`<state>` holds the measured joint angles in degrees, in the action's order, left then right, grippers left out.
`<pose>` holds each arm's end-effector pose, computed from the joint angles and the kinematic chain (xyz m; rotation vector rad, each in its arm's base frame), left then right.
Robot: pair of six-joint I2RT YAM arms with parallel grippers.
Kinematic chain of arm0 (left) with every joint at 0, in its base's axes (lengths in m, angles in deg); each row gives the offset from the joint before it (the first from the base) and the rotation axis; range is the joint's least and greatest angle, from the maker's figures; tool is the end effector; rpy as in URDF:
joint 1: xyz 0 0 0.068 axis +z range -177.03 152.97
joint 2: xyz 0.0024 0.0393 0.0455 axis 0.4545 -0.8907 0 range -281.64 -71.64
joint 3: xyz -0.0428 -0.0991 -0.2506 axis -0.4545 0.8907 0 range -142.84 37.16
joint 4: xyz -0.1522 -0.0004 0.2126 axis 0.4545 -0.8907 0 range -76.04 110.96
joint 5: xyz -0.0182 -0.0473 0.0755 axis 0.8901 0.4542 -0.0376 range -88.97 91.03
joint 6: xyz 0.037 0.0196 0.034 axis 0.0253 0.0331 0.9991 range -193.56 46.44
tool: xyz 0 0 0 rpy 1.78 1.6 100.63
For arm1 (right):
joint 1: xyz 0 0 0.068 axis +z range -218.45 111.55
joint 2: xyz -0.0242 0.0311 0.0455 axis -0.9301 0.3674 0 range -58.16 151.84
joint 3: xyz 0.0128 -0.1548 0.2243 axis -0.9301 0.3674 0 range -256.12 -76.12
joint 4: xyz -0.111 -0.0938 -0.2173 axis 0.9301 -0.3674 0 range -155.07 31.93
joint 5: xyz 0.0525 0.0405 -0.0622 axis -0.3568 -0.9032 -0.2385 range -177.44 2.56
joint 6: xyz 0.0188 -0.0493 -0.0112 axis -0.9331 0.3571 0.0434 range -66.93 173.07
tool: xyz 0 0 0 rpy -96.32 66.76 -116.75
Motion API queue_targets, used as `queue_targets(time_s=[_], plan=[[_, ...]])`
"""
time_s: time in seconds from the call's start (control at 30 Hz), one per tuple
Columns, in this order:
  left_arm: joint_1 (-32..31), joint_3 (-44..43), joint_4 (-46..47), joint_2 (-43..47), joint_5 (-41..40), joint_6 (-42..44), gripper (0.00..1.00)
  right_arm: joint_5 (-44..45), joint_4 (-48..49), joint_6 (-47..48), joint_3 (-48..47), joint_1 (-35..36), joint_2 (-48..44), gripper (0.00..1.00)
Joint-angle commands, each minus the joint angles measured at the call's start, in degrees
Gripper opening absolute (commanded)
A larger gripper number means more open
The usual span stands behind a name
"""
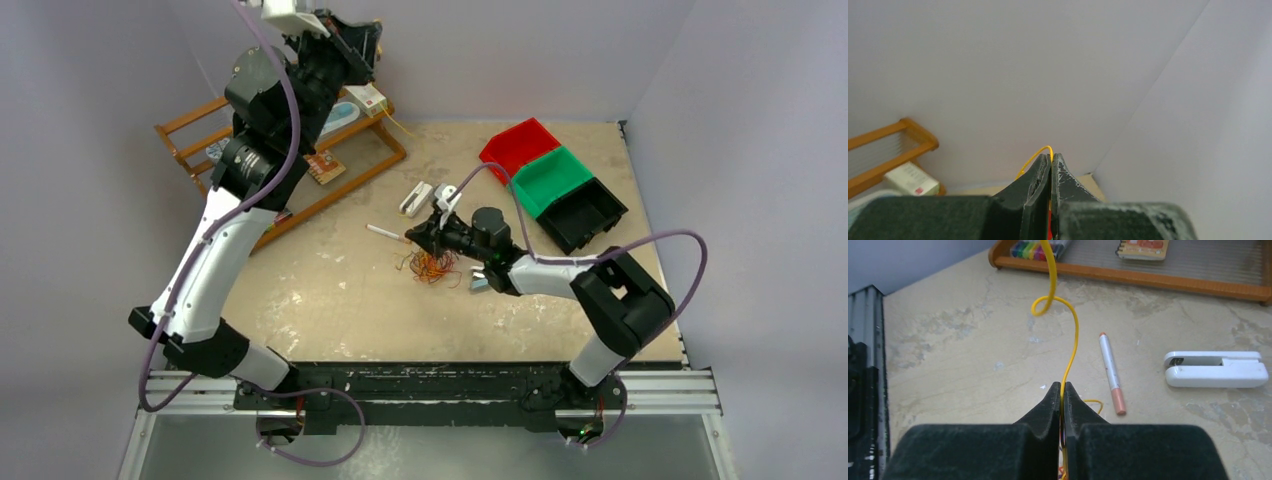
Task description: Untangle the cables
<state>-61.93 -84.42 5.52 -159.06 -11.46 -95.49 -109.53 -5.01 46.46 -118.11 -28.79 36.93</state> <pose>0.2342 -0.1539 0.5994 -0.0492 1.2840 -0.7210 0.2575 0.2308 0.2166 -0.7634 1.4627 0.9267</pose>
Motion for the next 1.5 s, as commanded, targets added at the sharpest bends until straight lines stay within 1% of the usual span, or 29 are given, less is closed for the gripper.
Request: queue_targets(time_s=[0.0, 0.1, 0.23, 0.33, 0.47, 0.57, 0.83, 1.0, 1.13, 1.3, 1.47], plan=[[-0.2, 9.7, 3.3, 6.9, -8.0, -1.3, 0.00, 1.9, 0.7, -3.2, -0.4, -0.6, -8.6, 0.01], [-0.1, 18.6, 3.1, 11.5, -12.3, -2.4, 0.00, 6.9, -6.4, -2.0, -1.9, -0.6, -14.3, 0.00], [-0.2, 28.3, 1.3, 15.3, -14.0, -4.2, 0.00, 14.4, -15.4, 1.4, -4.1, -0.6, -21.2, 0.00], [-0.2, 34.7, 0.8, 17.3, -13.8, -5.9, 0.00, 16.6, -21.3, 3.8, -7.1, -0.6, -24.4, 0.00], [-0.1, 42.0, 0.7, 19.0, -13.3, -7.7, 0.00, 17.0, -29.5, 4.9, -12.8, -0.6, -25.6, 0.00], [-0.1, 45.1, 0.9, 19.8, -13.6, -8.3, 0.00, 16.2, -33.2, 4.7, -17.3, -0.6, -26.1, 0.00], [-0.2, 48.5, 3.0, 20.1, -13.8, -9.2, 0.00, 14.3, -42.3, 3.0, -29.6, -0.6, -26.9, 0.00], [-0.2, 49.4, 4.4, 19.1, -12.8, -9.2, 0.00, 14.6, -45.0, 3.2, -35.9, -0.5, -27.0, 0.00], [-0.2, 50.0, 5.1, 18.7, -12.2, -9.4, 0.00, 13.6, -47.0, 3.9, -38.8, -0.6, -26.6, 0.00], [-0.1, 50.9, 5.7, 18.5, -11.7, -9.4, 0.00, 17.4, -49.3, 6.1, -40.8, -0.6, -26.9, 0.00], [-0.1, 50.9, 5.7, 17.3, -8.7, -8.7, 0.00, 18.9, -51.2, 6.0, -45.7, -0.6, -28.7, 0.00]])
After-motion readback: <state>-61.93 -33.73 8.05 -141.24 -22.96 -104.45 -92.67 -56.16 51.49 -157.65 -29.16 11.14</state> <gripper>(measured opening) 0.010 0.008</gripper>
